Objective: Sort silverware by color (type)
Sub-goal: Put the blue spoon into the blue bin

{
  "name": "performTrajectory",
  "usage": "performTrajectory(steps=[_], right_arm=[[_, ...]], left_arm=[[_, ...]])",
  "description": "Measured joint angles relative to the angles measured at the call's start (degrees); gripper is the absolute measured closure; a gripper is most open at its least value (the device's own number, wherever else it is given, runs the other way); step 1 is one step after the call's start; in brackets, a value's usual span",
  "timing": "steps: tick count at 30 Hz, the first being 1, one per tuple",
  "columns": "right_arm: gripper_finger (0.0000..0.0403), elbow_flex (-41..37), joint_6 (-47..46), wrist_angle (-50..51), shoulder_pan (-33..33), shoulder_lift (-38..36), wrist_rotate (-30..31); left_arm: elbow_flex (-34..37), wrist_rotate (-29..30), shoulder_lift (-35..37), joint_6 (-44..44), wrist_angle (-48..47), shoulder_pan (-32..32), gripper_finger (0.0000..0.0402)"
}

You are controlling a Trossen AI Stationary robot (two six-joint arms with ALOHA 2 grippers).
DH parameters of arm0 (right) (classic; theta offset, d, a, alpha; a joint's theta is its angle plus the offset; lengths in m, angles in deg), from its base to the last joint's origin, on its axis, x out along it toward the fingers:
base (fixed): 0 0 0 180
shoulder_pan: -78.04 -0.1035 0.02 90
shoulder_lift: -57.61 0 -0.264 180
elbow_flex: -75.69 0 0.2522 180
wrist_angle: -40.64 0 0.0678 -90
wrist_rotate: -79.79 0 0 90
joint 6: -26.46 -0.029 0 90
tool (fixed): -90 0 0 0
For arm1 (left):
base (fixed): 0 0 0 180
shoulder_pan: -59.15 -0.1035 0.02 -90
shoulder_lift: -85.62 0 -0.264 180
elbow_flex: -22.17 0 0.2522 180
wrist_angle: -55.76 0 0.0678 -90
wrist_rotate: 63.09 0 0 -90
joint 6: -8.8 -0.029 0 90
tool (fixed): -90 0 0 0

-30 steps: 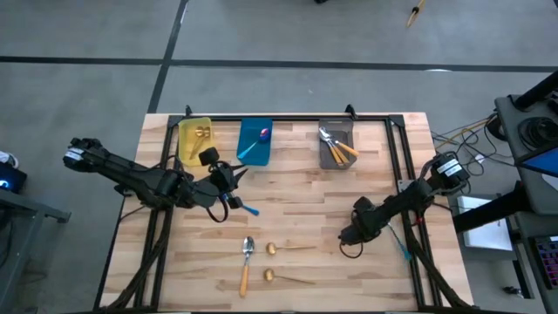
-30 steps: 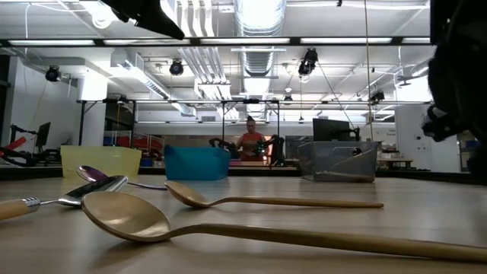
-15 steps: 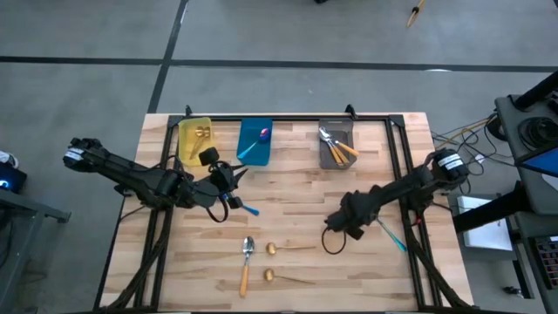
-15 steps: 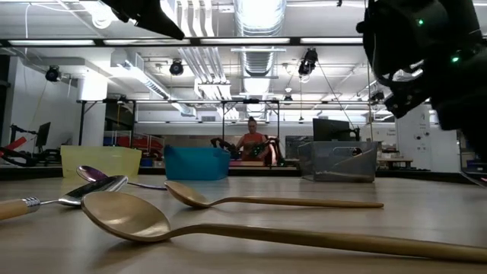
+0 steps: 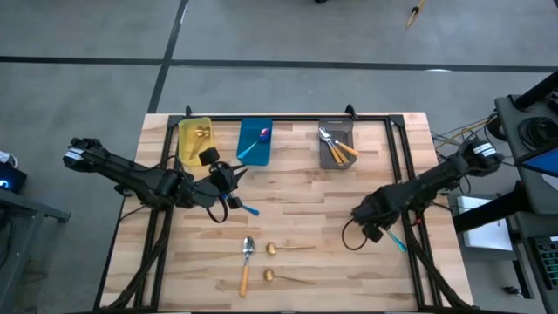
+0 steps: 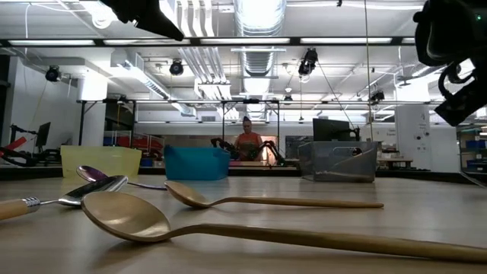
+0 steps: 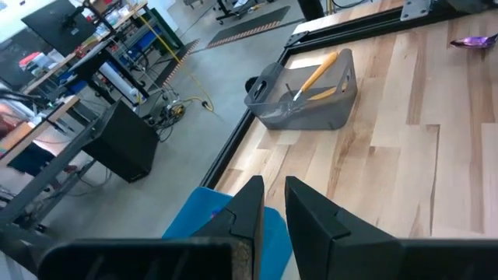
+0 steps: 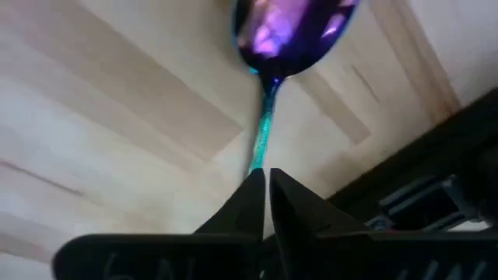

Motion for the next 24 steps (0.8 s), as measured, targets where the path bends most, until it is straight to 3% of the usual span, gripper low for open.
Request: performTrajectory(steps=[5,14,19,24], right_arm=[[0.0350,-3.37,-2.60,-3.60,0.08,-2.40,0.22],[0.0286,-6.17,-1.97,-12.11,0.07,0.19,2.97],[0.0296,-6.08,-0.99,-13.09,0.07,2.93,3.47],[0.0356,-6.13,0.00,-14.66,0.07,4.89,3.78]], left_arm=[[0.00,0.00,0.00,-1.39,0.05,0.00,0.0365],[0.00,0.00,0.00,-1.41,0.02,0.00,0.0365],[0.00,0.00,0.00,-1.41,0.05,0.00,0.0365],[0.00,0.00,0.00,-1.41,0.16,0.00,0.0365]])
